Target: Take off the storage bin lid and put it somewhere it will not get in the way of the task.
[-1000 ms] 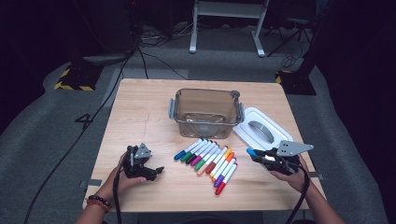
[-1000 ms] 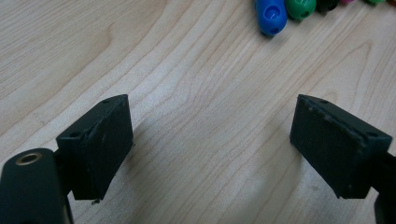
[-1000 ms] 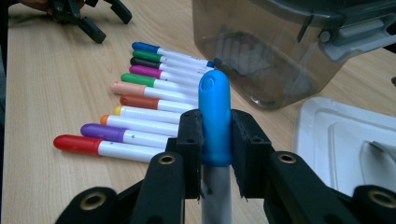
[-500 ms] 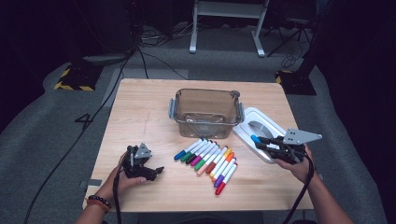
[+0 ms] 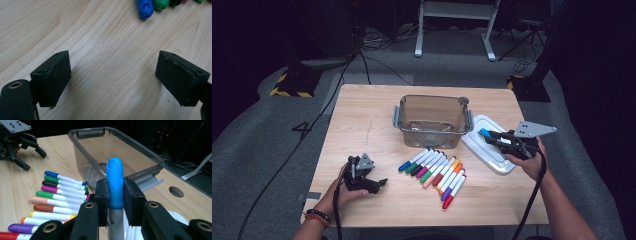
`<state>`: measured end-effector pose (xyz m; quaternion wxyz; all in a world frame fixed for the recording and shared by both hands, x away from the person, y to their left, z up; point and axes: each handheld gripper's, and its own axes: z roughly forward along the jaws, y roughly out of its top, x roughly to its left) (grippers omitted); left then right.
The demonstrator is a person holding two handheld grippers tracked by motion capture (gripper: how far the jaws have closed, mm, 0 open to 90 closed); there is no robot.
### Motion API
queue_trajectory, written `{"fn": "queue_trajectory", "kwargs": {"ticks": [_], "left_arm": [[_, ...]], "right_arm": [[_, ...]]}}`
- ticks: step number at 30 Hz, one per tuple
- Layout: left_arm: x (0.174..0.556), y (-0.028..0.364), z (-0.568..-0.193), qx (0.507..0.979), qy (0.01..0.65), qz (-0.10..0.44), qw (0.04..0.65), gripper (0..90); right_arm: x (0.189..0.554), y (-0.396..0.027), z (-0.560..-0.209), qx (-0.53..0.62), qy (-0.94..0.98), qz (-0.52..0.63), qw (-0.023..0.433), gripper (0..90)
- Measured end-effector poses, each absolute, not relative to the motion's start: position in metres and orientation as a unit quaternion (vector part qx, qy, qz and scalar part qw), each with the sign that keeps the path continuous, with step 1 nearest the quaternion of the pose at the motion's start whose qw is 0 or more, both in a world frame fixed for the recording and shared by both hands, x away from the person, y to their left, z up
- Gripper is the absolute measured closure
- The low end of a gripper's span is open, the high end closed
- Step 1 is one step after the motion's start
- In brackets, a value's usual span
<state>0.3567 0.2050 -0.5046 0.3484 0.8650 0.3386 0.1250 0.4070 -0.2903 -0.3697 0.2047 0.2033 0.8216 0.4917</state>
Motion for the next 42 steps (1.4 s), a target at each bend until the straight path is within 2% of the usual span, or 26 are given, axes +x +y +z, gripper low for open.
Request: {"fn": "queue_trajectory", "kwargs": {"ticks": [18,30,42], "left_arm": [[0.357,0.205,-0.505,0.865,0.339,0.125,0.349,13.6],[0.356,0.205,-0.505,0.864,0.341,0.127,0.348,13.7],[0.356,0.205,-0.505,0.864,0.341,0.126,0.348,13.7]], "right_arm": [[0.445,-0.264,-0.334,0.186,0.821,0.494,0.217,75.1],[0.465,-0.229,-0.312,0.161,0.823,0.498,0.218,75.1],[0.485,-0.184,-0.304,0.136,0.838,0.486,0.208,75.1]]}}
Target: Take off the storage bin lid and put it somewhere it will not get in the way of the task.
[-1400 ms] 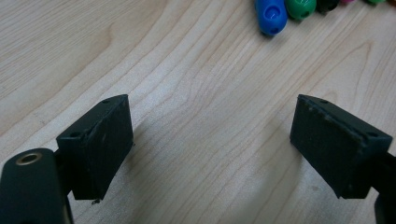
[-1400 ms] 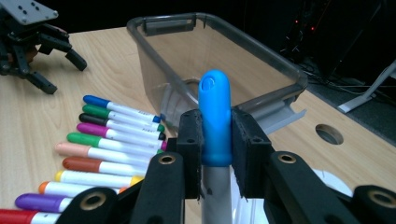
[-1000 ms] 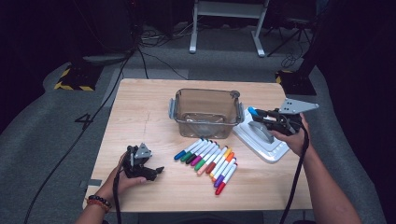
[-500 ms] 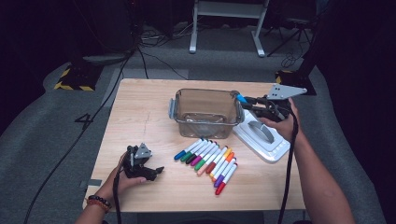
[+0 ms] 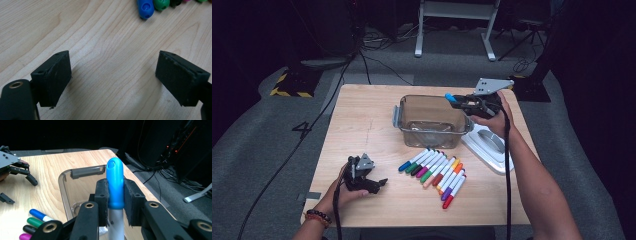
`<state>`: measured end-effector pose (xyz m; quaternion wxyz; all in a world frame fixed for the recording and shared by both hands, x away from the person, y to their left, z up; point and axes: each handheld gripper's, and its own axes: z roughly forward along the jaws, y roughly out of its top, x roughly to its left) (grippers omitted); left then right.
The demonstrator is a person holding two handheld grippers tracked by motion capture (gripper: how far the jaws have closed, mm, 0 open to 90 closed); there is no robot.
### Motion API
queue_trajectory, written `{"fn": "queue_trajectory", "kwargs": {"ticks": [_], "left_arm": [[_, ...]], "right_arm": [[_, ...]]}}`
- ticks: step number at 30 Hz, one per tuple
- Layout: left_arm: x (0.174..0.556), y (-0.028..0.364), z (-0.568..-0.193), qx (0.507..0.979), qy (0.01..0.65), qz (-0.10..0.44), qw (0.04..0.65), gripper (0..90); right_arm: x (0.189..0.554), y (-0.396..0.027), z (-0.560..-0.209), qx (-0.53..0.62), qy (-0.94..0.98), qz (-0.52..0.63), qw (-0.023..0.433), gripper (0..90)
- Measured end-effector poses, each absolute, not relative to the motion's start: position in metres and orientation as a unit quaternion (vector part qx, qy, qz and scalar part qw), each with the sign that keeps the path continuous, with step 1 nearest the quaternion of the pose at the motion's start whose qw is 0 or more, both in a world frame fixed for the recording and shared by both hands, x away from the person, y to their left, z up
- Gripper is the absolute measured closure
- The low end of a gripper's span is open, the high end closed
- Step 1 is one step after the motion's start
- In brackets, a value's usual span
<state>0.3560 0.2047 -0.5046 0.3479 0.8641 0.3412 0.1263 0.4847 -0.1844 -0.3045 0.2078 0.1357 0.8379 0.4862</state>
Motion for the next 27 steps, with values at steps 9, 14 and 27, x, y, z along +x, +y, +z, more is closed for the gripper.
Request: {"fn": "queue_trajectory", "kwargs": {"ticks": [9,14,27], "left_arm": [[0.356,0.205,-0.505,0.864,0.341,0.126,0.348,13.7],[0.356,0.205,-0.505,0.864,0.341,0.126,0.348,13.7],[0.356,0.205,-0.505,0.864,0.341,0.126,0.348,13.7]], "right_arm": [[0.500,-0.151,-0.311,0.123,0.851,0.473,0.192,75.1],[0.509,-0.135,-0.320,0.119,0.865,0.452,0.182,75.0],[0.523,-0.123,-0.352,0.129,0.905,0.382,0.140,75.0]]}}
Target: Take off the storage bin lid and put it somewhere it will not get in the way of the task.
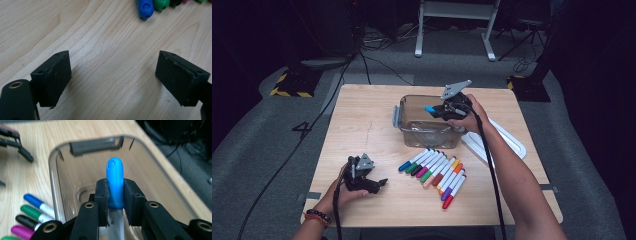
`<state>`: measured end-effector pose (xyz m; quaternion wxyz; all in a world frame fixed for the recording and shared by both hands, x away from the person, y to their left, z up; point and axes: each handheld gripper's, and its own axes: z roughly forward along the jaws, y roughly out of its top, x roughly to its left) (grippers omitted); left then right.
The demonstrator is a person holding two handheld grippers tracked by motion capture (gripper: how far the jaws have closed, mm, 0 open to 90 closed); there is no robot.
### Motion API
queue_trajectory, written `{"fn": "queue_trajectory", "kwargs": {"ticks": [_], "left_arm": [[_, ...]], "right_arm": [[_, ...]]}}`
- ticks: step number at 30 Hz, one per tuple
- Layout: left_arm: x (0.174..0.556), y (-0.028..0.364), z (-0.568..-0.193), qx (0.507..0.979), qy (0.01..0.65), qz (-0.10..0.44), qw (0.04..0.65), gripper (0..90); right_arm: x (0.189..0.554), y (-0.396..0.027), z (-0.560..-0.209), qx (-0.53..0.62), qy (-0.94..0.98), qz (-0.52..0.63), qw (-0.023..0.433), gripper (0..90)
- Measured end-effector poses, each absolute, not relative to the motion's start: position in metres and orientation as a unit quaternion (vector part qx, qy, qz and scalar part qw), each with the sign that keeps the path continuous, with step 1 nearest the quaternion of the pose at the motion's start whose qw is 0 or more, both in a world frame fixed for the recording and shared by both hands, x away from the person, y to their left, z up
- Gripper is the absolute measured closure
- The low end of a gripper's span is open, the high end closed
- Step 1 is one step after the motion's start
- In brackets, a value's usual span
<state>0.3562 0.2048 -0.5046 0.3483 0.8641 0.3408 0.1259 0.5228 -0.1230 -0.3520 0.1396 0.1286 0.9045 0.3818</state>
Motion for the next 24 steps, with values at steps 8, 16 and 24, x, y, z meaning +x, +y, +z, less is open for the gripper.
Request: {"fn": "queue_trajectory", "kwargs": {"ticks": [8,16,24], "left_arm": [[0.356,0.205,-0.505,0.864,0.340,0.126,0.348,13.7],[0.356,0.205,-0.505,0.864,0.340,0.126,0.348,13.7],[0.356,0.205,-0.505,0.864,0.340,0.126,0.348,13.6]], "right_arm": [[0.520,-0.114,-0.372,0.137,0.933,0.320,0.094,74.9],[0.522,-0.112,-0.378,0.156,0.930,0.312,0.113,63.7],[0.519,-0.127,-0.369,0.174,0.907,0.365,0.116,51.9]]}}
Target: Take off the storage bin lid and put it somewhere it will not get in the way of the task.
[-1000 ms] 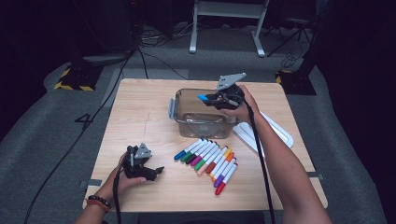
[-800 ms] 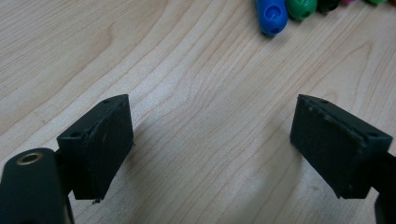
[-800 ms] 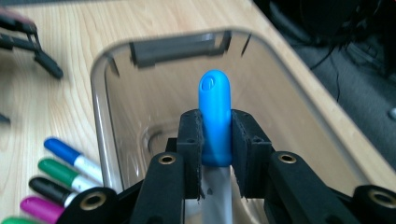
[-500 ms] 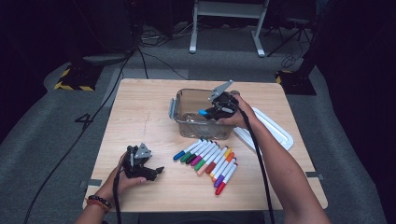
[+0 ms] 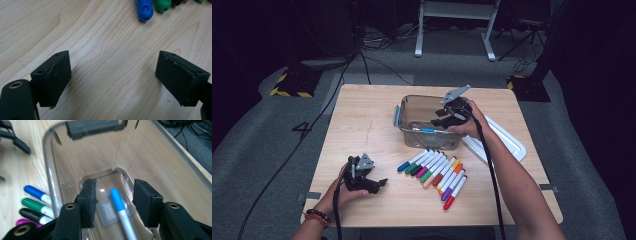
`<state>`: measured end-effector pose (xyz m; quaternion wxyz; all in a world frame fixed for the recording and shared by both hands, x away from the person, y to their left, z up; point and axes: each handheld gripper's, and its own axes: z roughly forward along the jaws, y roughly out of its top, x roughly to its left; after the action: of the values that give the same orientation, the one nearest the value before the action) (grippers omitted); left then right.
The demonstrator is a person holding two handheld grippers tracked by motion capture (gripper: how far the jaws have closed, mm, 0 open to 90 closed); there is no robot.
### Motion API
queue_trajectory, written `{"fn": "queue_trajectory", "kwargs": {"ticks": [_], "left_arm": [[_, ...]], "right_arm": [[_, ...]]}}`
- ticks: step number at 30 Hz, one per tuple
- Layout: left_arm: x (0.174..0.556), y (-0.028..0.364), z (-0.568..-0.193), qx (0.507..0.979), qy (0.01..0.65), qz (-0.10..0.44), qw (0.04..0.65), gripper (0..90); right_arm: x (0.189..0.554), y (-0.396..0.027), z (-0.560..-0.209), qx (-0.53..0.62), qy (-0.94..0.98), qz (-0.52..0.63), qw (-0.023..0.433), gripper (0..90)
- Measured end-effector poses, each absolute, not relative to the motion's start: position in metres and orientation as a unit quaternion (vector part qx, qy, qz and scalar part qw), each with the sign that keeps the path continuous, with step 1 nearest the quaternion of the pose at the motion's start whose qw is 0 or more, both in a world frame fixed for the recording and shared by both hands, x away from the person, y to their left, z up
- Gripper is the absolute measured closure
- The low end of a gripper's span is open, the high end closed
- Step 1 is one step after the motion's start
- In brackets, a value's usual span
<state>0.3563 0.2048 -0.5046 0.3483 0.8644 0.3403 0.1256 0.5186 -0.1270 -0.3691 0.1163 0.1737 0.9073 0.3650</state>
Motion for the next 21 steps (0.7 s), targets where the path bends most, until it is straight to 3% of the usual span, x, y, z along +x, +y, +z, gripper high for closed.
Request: {"fn": "queue_trajectory", "kwargs": {"ticks": [9,21], "left_arm": [[0.356,0.205,-0.505,0.864,0.340,0.126,0.348,13.7],[0.356,0.205,-0.505,0.864,0.340,0.126,0.349,13.6]], "right_arm": [[0.497,-0.165,-0.355,0.186,0.879,0.416,0.141,32.7],[0.460,-0.219,-0.340,0.187,0.856,0.451,0.169,31.8]]}}
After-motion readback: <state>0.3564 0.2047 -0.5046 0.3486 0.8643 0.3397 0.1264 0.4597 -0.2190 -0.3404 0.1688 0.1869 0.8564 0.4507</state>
